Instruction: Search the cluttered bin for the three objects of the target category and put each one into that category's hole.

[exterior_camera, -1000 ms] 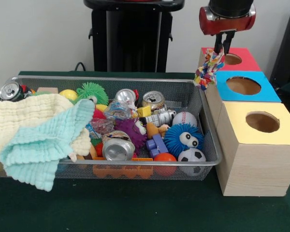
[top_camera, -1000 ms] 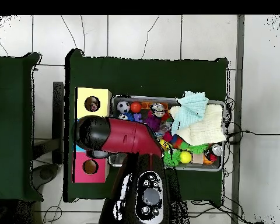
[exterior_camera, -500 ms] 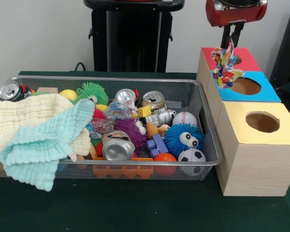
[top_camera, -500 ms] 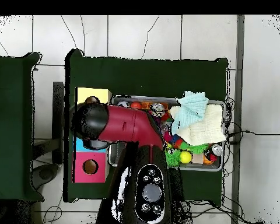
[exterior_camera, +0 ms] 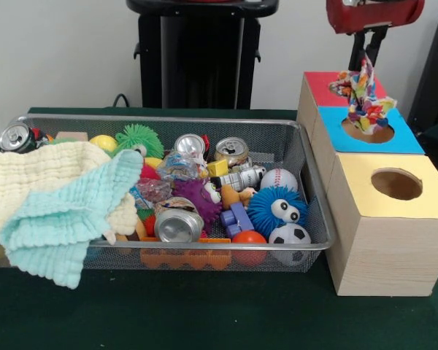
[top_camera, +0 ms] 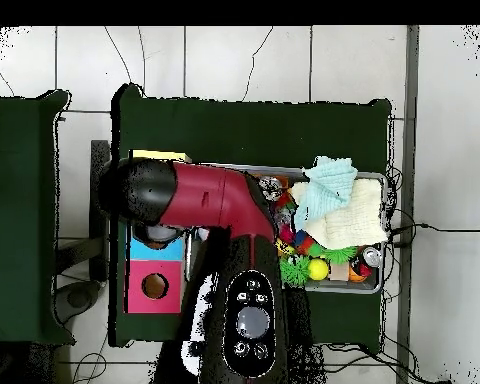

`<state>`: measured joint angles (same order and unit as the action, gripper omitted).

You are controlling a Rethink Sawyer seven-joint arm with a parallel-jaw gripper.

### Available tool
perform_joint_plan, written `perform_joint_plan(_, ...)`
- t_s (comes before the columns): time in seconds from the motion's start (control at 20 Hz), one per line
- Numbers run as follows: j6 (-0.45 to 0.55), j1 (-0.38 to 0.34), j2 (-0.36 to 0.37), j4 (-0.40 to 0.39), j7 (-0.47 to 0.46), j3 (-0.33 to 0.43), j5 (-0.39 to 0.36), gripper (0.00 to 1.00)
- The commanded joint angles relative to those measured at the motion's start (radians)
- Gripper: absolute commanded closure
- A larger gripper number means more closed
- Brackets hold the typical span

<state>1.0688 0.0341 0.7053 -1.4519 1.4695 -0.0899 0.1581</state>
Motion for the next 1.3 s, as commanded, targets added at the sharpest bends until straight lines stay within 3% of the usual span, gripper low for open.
perform_joint_plan(0.05,0.043,0.014,-0.079,0.036,0.311,0.008,0.015,1.0)
perform_joint_plan(1.3,-0.087,0.111,-0.163,0.081,0.454,-0.007,0.006,1.0)
